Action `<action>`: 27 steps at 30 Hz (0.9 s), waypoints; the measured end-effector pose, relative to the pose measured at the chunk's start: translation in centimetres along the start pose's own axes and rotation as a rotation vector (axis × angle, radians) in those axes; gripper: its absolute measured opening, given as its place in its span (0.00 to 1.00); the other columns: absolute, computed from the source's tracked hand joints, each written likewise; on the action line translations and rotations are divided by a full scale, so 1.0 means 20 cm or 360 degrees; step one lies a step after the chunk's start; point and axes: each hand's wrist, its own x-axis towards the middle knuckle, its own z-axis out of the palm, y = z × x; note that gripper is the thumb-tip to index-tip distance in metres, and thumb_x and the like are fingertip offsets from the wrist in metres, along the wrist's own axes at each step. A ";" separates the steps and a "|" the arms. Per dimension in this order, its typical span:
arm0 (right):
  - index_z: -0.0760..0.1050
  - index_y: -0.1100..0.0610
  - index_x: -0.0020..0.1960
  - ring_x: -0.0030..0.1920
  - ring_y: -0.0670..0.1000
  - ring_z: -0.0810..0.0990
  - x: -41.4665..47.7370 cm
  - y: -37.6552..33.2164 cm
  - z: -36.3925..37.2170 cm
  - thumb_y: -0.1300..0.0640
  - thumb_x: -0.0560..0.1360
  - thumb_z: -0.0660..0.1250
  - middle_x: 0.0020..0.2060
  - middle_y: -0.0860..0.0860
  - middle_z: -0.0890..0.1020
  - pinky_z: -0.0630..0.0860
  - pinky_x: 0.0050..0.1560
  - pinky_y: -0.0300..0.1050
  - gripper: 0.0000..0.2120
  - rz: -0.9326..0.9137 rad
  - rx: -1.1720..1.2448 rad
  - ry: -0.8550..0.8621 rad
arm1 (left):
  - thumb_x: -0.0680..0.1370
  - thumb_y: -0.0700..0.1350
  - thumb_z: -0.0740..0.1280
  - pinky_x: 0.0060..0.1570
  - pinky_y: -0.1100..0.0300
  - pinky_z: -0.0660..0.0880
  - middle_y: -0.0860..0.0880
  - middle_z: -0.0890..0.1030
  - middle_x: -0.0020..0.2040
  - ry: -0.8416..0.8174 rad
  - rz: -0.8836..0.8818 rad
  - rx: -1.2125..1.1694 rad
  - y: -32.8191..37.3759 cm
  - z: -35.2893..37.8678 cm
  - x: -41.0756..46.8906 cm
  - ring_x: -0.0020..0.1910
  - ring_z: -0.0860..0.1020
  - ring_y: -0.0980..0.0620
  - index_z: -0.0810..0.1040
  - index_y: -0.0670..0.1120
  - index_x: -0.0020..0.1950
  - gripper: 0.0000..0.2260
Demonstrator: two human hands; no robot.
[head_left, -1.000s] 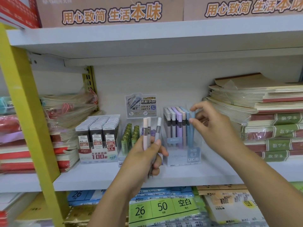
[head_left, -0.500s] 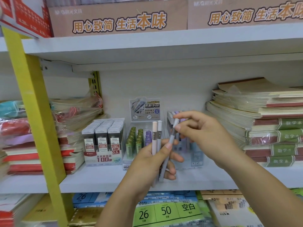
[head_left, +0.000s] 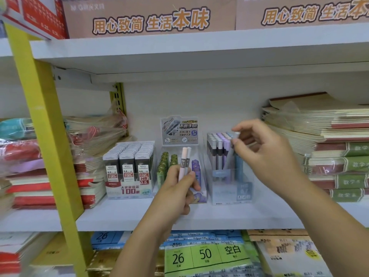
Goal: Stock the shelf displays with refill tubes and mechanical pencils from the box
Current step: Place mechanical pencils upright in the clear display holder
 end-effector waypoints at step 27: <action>0.81 0.51 0.56 0.50 0.44 0.66 0.00 0.10 0.10 0.56 0.75 0.69 0.41 0.43 0.69 0.61 0.43 0.32 0.10 -0.0010 -0.0572 -0.0117 | 0.84 0.54 0.58 0.31 0.64 0.70 0.53 0.78 0.35 -0.0164 0.0208 0.0094 0.02 0.02 -0.02 0.30 0.70 0.55 0.80 0.57 0.51 0.11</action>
